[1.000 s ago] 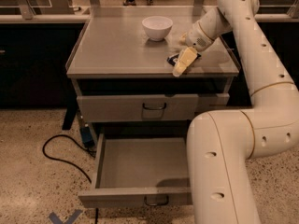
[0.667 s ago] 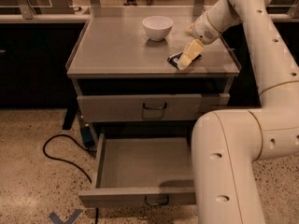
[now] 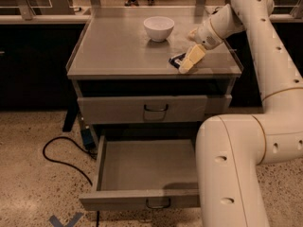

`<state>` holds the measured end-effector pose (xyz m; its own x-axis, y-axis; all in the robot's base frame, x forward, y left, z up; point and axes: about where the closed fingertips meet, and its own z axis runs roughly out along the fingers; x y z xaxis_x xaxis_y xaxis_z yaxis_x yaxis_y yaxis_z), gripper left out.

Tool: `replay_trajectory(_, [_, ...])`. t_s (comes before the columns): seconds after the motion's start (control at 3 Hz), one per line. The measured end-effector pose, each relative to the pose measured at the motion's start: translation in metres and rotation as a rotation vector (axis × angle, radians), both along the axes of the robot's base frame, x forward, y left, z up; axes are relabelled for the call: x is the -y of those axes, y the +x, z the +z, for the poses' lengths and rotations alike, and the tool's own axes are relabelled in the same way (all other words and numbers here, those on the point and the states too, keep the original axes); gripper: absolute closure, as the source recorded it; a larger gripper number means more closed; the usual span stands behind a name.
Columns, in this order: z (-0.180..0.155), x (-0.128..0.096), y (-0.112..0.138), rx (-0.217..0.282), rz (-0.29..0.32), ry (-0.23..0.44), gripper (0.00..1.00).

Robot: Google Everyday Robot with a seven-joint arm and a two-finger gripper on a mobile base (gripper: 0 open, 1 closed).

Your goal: Place rxbar blueberry into middle drawer

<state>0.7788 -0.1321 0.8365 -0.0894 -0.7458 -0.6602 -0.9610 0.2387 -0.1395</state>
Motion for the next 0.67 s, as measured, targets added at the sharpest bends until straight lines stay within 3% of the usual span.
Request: replay_trajectory(0.67, [-0.0069,-0.0034,0.0021,-0.009,0.001,0.004,0.0])
